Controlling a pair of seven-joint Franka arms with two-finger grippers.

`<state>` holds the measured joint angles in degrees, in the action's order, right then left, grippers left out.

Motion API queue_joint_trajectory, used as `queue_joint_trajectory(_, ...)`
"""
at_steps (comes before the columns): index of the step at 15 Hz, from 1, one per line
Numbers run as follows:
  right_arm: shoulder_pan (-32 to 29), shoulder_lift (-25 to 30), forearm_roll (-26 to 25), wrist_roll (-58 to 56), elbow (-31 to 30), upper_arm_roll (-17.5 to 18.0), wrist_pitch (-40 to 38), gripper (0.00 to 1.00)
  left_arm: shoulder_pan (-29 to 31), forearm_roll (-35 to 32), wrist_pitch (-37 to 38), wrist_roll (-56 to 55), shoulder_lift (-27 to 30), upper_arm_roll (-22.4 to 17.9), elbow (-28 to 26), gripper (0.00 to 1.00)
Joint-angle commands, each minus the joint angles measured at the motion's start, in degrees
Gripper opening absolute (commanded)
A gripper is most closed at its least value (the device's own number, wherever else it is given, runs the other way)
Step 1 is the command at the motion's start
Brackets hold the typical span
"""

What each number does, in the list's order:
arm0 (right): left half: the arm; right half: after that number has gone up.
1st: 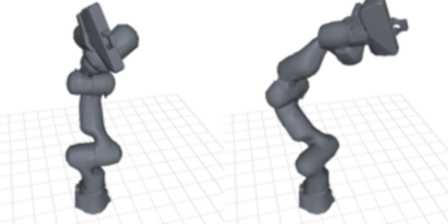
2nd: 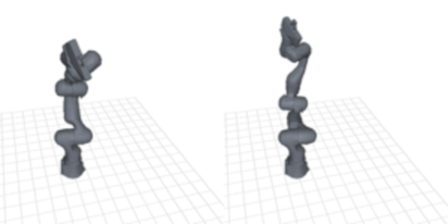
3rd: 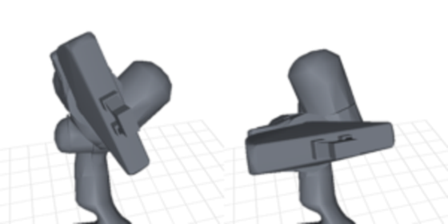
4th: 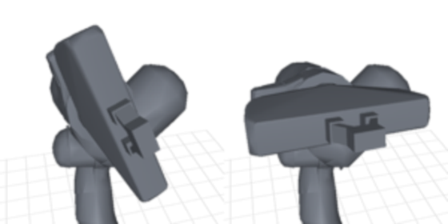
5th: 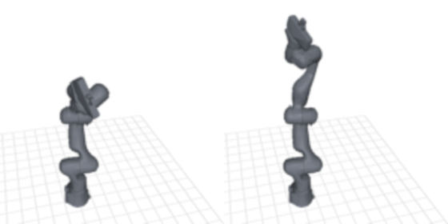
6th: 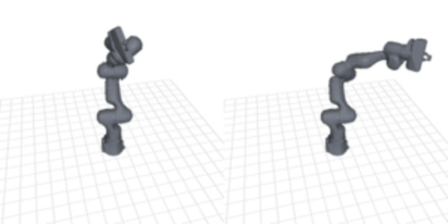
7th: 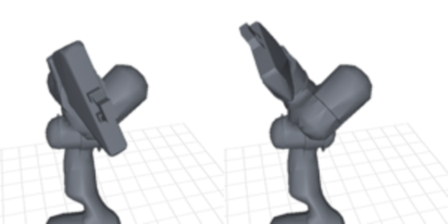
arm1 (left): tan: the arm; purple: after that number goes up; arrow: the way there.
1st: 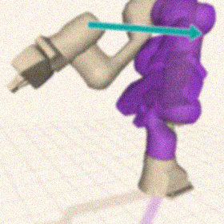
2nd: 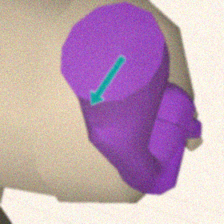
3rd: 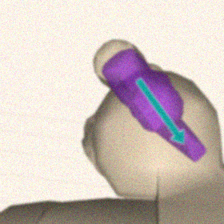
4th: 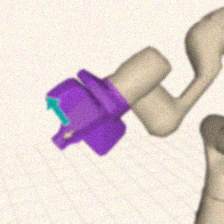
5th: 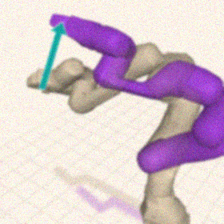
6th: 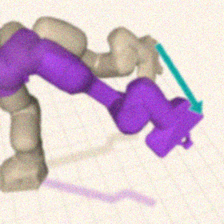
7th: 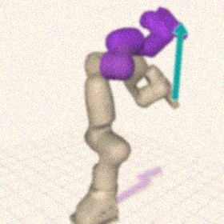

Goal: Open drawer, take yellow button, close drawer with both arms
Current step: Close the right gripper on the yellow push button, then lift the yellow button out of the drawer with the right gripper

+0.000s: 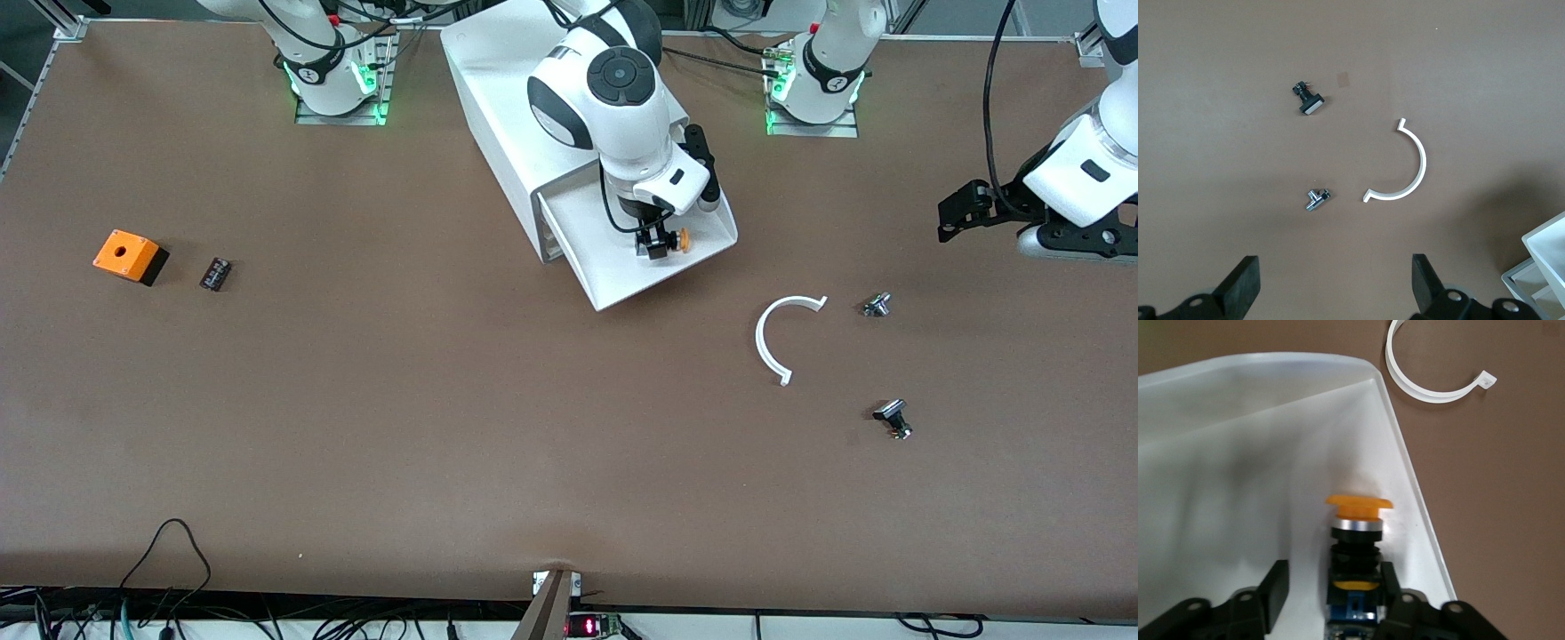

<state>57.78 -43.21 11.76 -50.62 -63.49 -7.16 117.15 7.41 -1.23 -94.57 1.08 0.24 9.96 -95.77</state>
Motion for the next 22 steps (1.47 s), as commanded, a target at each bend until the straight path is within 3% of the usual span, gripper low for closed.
queue_joint_trajectory(1, 1.02, -0.91, -0.77, 0.96, 1.96, -1.45, -0.08, 0.51, 0.23, -0.44, 0.79, -0.46, -0.60, 0.14, 1.37, 1.00)
queue_joint_trajectory(4, 1.28, -0.65, -0.86, 0.87, 1.96, -2.16, -0.52, 0.40, 0.32, -0.44, 0.80, -0.46, -0.60, 0.14, 1.37, 1.00)
queue_joint_trajectory(9, 1.90, 1.11, -0.86, 1.13, 1.96, -2.77, -1.48, 0.29, 0.32, -0.44, 0.80, -0.46, -0.60, 0.14, 1.37, 1.00)
queue_joint_trajectory(15, 1.98, 4.97, -0.60, 4.28, 1.62, -3.91, -2.54, 0.26, 0.32, -0.44, 0.80, -0.46, -0.59, 0.14, 1.37, 1.00)
queue_joint_trajectory(19, 1.11, 12.52, 1.50, 9.55, -5.05, -8.39, -2.80, 0.25, 0.32, -0.36, 0.80, -0.46, -0.60, 0.14, 1.37, 1.00)
queue_joint_trajectory(22, -3.10, 15.78, 1.60, 11.24, -7.96, -8.66, -2.89, 0.25, 0.41, -0.44, 0.80, -0.46, -0.60, 0.14, 1.37, 1.00)
